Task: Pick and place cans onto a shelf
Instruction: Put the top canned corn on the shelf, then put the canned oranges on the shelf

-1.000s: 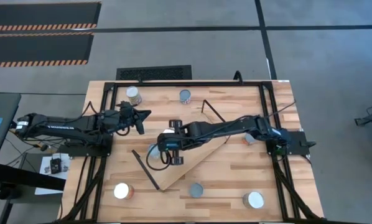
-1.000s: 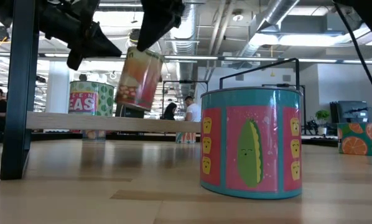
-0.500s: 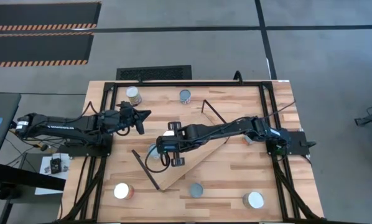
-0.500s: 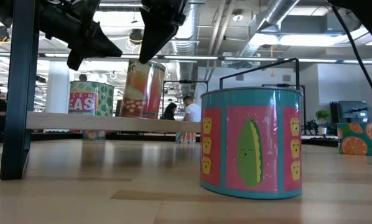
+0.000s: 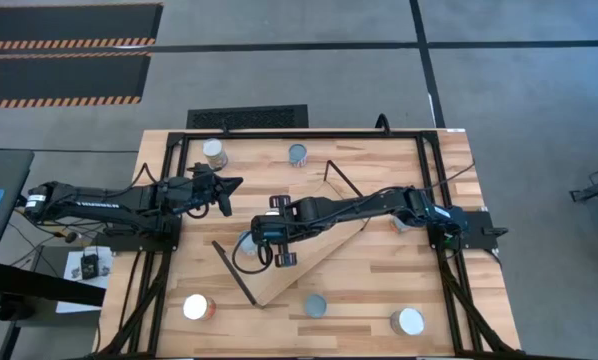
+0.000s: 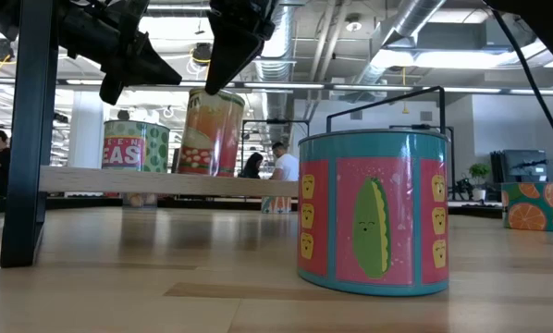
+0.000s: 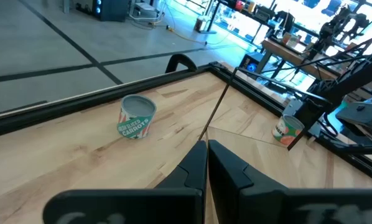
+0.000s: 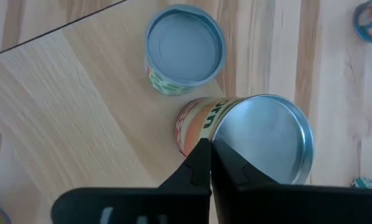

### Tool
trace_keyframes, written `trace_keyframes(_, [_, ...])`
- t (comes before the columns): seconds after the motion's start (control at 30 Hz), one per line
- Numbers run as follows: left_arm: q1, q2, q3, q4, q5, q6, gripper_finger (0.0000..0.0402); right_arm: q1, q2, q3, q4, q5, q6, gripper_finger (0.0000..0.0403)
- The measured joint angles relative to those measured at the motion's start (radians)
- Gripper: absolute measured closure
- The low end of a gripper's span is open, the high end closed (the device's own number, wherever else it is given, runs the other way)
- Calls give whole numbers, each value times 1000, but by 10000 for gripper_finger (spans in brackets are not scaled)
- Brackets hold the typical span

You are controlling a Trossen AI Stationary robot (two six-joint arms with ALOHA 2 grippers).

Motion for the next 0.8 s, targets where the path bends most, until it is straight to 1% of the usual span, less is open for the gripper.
trace_keyframes(0.23, [0, 0, 0, 0, 0, 0, 401, -6, 0, 0, 1, 0, 3, 363])
trace_keyframes(0.67, [0, 0, 0, -3, -1, 9, 401, -6, -2, 0, 60, 4, 19, 286])
trace_keyframes(0.8, [0, 0, 0, -2, -1, 16, 401, -10, -17, 1, 43, -12, 10, 272])
